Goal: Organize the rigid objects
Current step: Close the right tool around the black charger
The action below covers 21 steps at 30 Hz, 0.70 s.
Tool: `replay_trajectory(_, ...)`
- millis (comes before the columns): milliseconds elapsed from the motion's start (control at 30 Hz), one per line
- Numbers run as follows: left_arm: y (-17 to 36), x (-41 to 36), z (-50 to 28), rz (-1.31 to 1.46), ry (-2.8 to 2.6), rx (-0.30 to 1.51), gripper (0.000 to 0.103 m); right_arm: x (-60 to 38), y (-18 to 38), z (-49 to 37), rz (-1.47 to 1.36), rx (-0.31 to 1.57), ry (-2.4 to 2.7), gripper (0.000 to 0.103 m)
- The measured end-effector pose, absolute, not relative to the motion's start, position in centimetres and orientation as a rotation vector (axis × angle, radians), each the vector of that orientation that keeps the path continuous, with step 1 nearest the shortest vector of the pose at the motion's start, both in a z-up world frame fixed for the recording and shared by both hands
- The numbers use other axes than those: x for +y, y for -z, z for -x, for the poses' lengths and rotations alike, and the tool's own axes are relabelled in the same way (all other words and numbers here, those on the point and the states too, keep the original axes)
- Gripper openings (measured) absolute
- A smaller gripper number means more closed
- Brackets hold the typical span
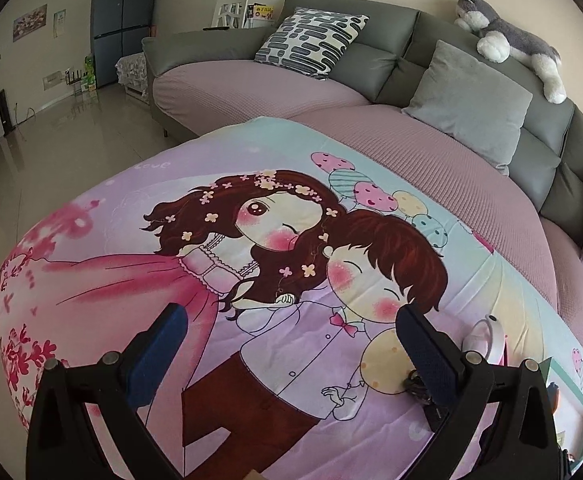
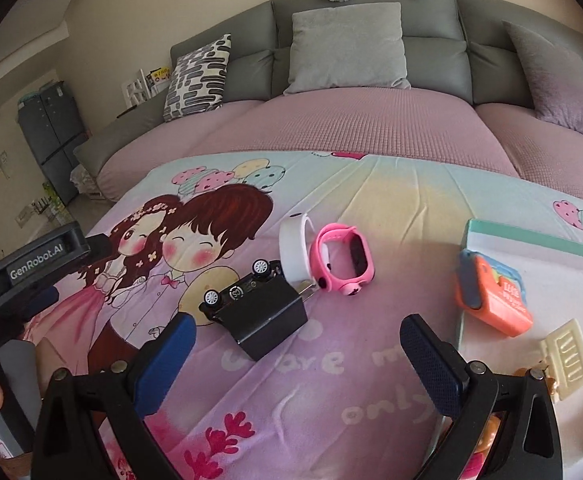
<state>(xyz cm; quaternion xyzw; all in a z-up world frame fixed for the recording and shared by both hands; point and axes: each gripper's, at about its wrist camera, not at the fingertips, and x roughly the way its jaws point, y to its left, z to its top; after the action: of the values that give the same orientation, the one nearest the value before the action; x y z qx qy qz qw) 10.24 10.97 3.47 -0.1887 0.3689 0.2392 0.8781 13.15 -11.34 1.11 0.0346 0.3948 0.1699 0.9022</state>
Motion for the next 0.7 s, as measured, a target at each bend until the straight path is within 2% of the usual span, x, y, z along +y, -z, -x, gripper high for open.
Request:
replay_trajectory(167, -2.4, 11.5, -10.5, 0.449, -0.462, 0.789, 0.103, -9.9, 0.0, -13.9, -0.079, 0.854, -0.370, 0.102)
replay_trajectory(333, -1.2, 11.7, -11.1, 0.440, -0.450, 0.857, 0.103, -8.6, 0.9, -15.1, -0.046, 0.873, -0.365, 0.092)
replay_trajectory(467, -0.4, 12.0, -11.3, 0.468, -0.437, 0.885, 0.103, -8.4, 1.5, -15.6, -0.048, 0.880, -0.359, 0.088)
replay_trajectory(533, -0.1, 12.0, -11.4, 0.475, -0.426, 0.892, 0.103, -8.5, 1.7, -15.7, -0.048, 0.879, -0.358, 0.081)
replay_trajectory(600, 0.1, 11.9, -11.5, 0.485, -0.411, 0.896, 0.103, -8.5, 2.0, -16.0, -0.058, 0.886, -0.362, 0.080)
replay_trajectory(700, 0.4, 11.4, -12.0, 0.481, -0.381, 0.919, 0.103, -8.8, 2.2, -16.1, -0.095, 0.890, -0.378, 0.071)
